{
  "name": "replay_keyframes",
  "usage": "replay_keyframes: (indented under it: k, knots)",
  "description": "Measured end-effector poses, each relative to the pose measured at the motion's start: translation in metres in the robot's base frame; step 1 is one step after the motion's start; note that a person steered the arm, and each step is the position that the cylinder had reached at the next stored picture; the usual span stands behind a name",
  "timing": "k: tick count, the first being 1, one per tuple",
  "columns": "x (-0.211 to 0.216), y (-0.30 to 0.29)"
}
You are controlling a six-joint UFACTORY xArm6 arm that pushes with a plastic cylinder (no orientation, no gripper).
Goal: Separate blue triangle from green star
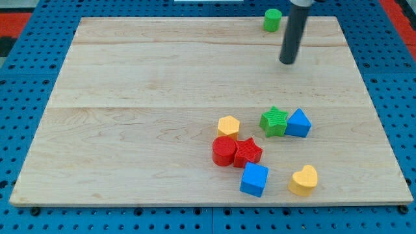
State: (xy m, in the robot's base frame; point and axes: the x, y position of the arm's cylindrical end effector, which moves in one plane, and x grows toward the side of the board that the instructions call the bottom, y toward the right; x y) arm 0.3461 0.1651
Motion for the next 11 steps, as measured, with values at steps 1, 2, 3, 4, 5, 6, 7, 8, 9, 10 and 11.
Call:
replay_keyframes:
  k: [1, 2, 3, 4, 5, 6, 7, 8, 9, 10, 11]
  knots:
    - [0.024, 0.024]
    - [0.068, 0.03]
    - [0.108, 0.03]
    - [0.162, 0.03]
    - [0.176, 0.027]
    - [0.158, 0.0]
    - [0.142, -0.008]
    - [0.129, -0.011]
    - [0.124, -0.023]
    - [0.124, -0.036]
    - [0.114, -0.055]
